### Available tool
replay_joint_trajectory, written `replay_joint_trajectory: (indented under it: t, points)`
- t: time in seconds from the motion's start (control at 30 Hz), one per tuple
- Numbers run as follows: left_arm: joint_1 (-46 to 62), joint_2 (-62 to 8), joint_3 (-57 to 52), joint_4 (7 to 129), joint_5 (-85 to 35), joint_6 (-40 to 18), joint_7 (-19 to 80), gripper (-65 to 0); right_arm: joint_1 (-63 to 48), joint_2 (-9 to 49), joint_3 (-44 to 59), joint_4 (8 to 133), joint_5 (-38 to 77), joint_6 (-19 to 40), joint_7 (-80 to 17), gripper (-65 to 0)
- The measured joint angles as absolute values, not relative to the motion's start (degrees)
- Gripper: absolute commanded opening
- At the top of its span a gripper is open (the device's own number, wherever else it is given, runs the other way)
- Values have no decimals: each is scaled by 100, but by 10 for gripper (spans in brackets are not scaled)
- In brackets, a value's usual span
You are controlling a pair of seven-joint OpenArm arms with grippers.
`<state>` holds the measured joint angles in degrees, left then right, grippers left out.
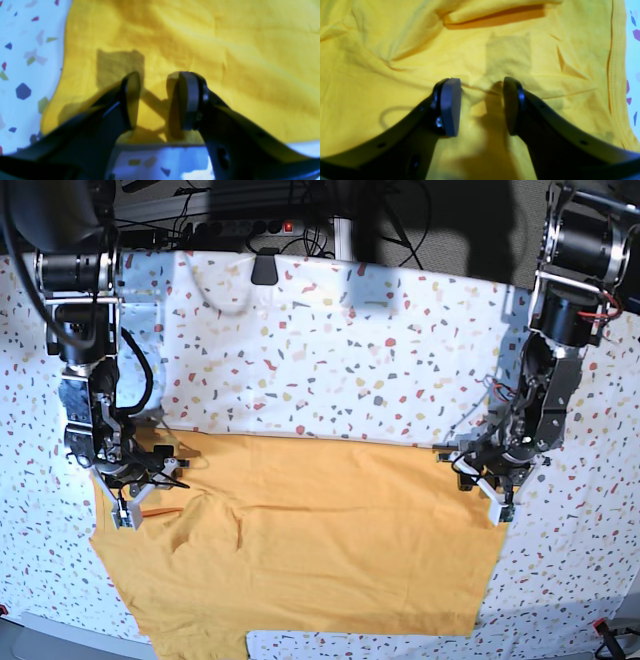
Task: Fold the T-shirt properly
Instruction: 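Grasp the folded edge of the shirt with both grippers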
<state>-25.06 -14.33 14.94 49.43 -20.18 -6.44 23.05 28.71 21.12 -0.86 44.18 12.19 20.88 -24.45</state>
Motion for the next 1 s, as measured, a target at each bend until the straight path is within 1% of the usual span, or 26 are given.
replay_joint_trajectory:
  t: [0.17, 0.27, 0.33, 0.5, 0.63, 1.0]
  points:
    - [-2316, -1428, 1479, 4978, -1957, -661, 2099, -406, 2823, 2110, -82, 4418, 1219, 2115, -2440, -368]
    - [-2189, -1431, 1466, 5039, -1933, -642, 2005, -449, 2665, 2115, -73, 4480, 1238, 2121, -2353, -368]
    - [-2069, -1450, 1459, 5186, -1935, -622, 2010, -461, 2519, 2126, -73, 4659, 1236, 2126, -2335, -368]
    - [-1796, -1461, 1455, 5749, -1911, -574, 2432, -461, 2003, 2126, -71, 5330, 1253, 2128, -2370, -368]
    - [-1756, -1461, 1450, 5841, -1911, -574, 2578, -461, 1721, 2128, -67, 5636, 1280, 2123, -2425, -368]
    - [-1404, -1651, 1428, 6018, -1763, -642, 2357, -461, 1328, 2147, -38, 5758, 1328, 2123, -2292, -368]
